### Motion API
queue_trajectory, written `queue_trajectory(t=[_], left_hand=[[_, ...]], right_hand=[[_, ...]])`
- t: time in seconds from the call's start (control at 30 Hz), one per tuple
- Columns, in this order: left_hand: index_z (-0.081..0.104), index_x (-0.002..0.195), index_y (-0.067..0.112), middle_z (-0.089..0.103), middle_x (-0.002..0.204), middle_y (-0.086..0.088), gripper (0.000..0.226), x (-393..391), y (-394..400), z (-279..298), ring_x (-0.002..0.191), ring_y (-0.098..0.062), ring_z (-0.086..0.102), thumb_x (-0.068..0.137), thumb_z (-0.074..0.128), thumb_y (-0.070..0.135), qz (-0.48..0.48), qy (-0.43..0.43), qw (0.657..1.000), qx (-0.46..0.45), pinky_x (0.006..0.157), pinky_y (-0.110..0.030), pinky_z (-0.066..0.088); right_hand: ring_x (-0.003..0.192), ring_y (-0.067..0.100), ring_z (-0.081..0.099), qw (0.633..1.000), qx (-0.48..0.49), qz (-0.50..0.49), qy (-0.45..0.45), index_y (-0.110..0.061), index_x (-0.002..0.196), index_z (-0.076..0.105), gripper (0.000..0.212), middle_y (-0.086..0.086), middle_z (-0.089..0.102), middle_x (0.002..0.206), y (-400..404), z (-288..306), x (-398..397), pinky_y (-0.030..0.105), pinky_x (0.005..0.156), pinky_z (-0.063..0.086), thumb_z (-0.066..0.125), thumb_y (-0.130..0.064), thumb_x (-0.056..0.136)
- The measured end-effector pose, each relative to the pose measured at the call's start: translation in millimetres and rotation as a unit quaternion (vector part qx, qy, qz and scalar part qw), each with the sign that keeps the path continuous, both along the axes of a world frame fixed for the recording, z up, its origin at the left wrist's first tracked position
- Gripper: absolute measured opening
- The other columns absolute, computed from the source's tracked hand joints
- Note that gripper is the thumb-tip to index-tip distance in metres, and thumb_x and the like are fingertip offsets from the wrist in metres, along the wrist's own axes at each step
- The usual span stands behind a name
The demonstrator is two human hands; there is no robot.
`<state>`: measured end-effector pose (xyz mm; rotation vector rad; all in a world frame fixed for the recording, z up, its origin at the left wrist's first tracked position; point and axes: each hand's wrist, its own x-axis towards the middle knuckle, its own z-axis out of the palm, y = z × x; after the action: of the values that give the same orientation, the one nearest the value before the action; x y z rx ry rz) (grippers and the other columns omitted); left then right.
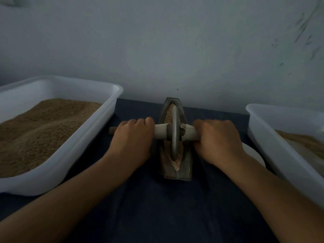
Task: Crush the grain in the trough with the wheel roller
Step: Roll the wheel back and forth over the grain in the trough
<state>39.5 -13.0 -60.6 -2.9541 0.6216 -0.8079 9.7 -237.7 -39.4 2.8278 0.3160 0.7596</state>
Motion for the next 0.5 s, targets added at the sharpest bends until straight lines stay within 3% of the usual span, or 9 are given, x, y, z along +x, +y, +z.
queue_trajectory(t=[0.17,0.23,0.4,0.5], left_hand=[[0.042,0.101,0.023,0.061,0.102,0.001,0.037,15,-10,6,0.089,-0.019,0.059,0.080,0.070,0.035,-0.005,0.005,1.000,0.013,0.077,-0.033,0.039],[0.045,0.107,0.021,0.061,0.106,-0.001,0.040,27,-17,11,0.093,-0.021,0.059,0.080,0.071,0.034,-0.004,0.017,1.000,0.025,0.082,-0.035,0.041],[0.045,0.111,0.017,0.061,0.111,-0.007,0.036,64,-25,19,0.100,-0.027,0.058,0.084,0.068,0.026,0.010,0.089,0.995,0.045,0.083,-0.040,0.041],[0.047,0.115,0.015,0.060,0.114,-0.010,0.036,83,-30,23,0.105,-0.030,0.057,0.086,0.066,0.022,0.022,0.107,0.993,0.041,0.080,-0.041,0.037]], right_hand=[[0.069,0.021,0.053,0.997,0.020,-0.050,0.052,-0.030,0.089,0.046,0.021,-0.008,0.048,0.072,-10,-13,17,0.032,0.059,0.027,0.063,-0.040,0.083],[0.070,0.022,0.052,0.993,0.054,-0.066,0.083,-0.030,0.089,0.043,0.026,-0.007,0.052,0.076,-13,-16,27,0.032,0.059,0.031,0.064,-0.043,0.083],[0.079,0.022,0.059,0.985,0.071,-0.102,0.123,-0.033,0.100,0.057,0.028,-0.003,0.064,0.093,-14,-12,63,0.027,0.053,0.028,0.070,-0.043,0.077],[0.091,0.025,0.062,0.975,0.086,-0.123,0.163,-0.030,0.103,0.062,0.026,0.001,0.065,0.105,-13,-4,86,0.030,0.061,0.034,0.067,-0.039,0.079]])
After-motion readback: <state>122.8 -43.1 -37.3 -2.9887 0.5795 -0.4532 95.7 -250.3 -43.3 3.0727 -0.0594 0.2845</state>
